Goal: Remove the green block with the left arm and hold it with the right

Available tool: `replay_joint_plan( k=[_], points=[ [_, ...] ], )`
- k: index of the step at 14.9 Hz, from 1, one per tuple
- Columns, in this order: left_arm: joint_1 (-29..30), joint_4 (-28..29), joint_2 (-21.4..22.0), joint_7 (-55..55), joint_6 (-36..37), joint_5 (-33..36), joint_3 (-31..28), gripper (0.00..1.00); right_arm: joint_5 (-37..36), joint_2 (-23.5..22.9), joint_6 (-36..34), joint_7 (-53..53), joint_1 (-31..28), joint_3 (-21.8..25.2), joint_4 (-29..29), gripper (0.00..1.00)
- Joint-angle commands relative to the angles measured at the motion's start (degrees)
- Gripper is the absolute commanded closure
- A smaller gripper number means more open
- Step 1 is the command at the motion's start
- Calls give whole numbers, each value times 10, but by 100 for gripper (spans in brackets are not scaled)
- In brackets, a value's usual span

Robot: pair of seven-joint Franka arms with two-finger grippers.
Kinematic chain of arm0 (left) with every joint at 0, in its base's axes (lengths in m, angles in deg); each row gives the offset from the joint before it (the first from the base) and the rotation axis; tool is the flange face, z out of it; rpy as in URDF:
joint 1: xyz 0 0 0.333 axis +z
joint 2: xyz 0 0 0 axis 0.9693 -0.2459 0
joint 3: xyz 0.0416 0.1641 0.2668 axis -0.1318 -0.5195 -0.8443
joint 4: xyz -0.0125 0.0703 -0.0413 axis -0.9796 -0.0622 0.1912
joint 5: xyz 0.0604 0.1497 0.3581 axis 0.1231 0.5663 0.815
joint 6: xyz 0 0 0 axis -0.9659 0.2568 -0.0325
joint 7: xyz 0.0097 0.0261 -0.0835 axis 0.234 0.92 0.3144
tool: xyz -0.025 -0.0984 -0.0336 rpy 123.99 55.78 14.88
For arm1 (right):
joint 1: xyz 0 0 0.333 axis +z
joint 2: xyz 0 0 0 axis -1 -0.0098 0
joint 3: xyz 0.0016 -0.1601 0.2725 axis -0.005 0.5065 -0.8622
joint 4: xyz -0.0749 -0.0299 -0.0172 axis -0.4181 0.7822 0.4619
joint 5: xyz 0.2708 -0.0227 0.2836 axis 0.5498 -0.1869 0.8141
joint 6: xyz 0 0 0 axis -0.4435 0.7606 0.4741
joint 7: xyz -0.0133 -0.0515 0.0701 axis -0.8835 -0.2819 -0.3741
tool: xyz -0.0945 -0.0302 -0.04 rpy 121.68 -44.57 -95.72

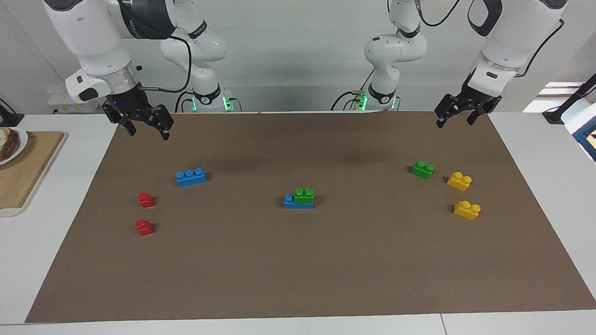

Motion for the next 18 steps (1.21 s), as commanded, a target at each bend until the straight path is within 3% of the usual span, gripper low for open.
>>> replay_joint_plan(
  k=[1, 7, 12, 18],
  points=[
    [-6, 0, 8, 0, 1, 8, -3, 0, 12, 3, 9, 76, -2, -3, -10, 5],
    [-5, 2, 8, -1, 2, 8, -3, 0, 19, 9, 7, 206, 3, -6, -22, 5],
    [-4, 7, 11, 0, 4, 8, -3, 0, 21, 12, 6, 382, 18, -8, -29, 5],
    [1, 21, 20, 7, 12, 7, -3, 0, 112, 7, 11, 531, 7, -7, -29, 5]
  ],
)
